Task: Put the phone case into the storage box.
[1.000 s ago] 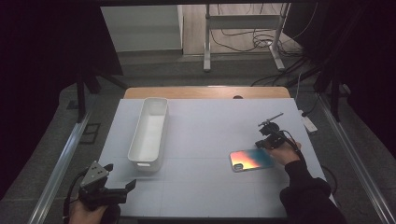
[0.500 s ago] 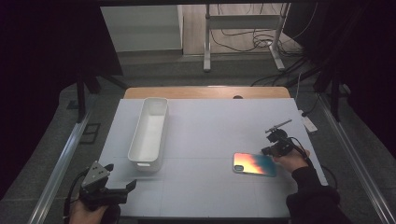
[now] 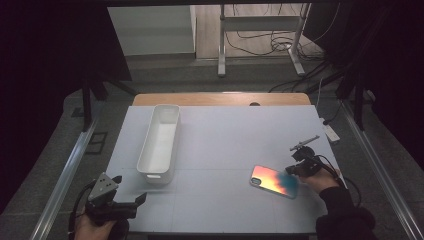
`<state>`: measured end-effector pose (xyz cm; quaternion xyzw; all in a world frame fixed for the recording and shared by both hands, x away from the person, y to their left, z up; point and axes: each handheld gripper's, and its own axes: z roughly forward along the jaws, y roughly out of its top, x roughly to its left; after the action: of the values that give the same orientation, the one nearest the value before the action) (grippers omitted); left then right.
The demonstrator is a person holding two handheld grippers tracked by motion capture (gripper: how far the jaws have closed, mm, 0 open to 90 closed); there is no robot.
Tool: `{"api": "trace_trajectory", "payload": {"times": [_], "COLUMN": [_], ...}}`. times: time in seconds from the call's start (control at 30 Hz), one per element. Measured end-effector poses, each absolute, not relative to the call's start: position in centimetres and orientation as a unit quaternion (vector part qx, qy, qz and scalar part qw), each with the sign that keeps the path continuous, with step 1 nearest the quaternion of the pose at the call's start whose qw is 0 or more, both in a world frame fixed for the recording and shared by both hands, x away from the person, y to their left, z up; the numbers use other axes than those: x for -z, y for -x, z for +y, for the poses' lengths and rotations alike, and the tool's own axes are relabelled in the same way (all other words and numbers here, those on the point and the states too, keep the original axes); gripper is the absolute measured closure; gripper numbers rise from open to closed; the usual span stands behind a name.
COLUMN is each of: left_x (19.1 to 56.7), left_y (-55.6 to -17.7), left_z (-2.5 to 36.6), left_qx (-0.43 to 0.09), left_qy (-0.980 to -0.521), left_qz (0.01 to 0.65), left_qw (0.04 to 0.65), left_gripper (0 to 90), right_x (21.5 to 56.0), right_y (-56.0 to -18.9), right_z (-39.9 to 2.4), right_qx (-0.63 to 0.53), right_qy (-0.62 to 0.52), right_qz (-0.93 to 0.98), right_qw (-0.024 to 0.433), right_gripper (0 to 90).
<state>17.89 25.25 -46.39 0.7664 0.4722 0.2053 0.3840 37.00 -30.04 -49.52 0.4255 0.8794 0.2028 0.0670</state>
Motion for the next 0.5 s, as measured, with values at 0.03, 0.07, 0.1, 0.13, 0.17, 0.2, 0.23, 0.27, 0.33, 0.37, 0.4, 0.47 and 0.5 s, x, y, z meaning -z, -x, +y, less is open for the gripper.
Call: {"api": "trace_trajectory", "payload": {"times": [0.03,0.07,0.1,0.13,0.17,0.2,0.23,0.27,0.33,0.37,0.4,0.47,0.5], "left_x": [46.4,46.4,46.4,46.4,46.4,46.4,46.4,46.4,46.4,46.4,46.4,46.4,46.4], "left_y": [-17.9,-17.9,-17.9,-17.9,-17.9,-17.9,-17.9,-17.9,-17.9,-17.9,-17.9,-17.9,-17.9], "left_z": [25.2,25.2,25.2,25.2,25.2,25.2,25.2,25.2,25.2,25.2,25.2,25.1,25.1], "left_qx": [-0.205,-0.205,-0.206,-0.206,-0.207,-0.207,-0.208,-0.207,-0.207,-0.207,-0.207,-0.208,-0.208], "left_qy": [-0.766,-0.767,-0.767,-0.767,-0.767,-0.767,-0.767,-0.767,-0.767,-0.768,-0.768,-0.768,-0.768], "left_qz": [0.472,0.472,0.472,0.472,0.472,0.472,0.472,0.472,0.471,0.471,0.471,0.471,0.471], "left_qw": [0.384,0.384,0.383,0.384,0.383,0.383,0.382,0.382,0.382,0.382,0.381,0.381,0.381], "left_gripper": [2.2,2.2,2.2,2.2,2.2,2.2,2.2,2.3,2.3,2.3,2.3,2.3,2.3], "right_x": [49.5,49.5,49.5,49.5,49.5,49.5,49.5,49.4,49.4,49.4,49.4,49.4,49.4], "right_y": [-36.8,-36.5,-36.4,-36.2,-36.0,-35.8,-35.6,-35.4,-34.9,-34.9,-34.7,-34.2,-34.1], "right_z": [-30.2,-30.3,-30.3,-30.4,-30.5,-30.5,-30.6,-30.7,-30.7,-30.7,-30.8,-30.8,-30.8], "right_qx": [-0.202,-0.201,-0.200,-0.199,-0.198,-0.199,-0.198,-0.198,-0.198,-0.198,-0.198,-0.196,-0.196], "right_qy": [-0.425,-0.425,-0.422,-0.422,-0.422,-0.422,-0.420,-0.418,-0.416,-0.416,-0.415,-0.412,-0.410], "right_qz": [0.880,0.880,0.882,0.882,0.882,0.882,0.883,0.884,0.885,0.885,0.886,0.888,0.889], "right_qw": [0.066,0.067,0.067,0.065,0.065,0.065,0.065,0.063,0.063,0.063,0.060,0.059,0.060], "right_gripper": [89.0,89.0,89.0,89.0,89.0,89.0,89.0,89.0,89.0,89.0,89.0,88.9,89.0]}}
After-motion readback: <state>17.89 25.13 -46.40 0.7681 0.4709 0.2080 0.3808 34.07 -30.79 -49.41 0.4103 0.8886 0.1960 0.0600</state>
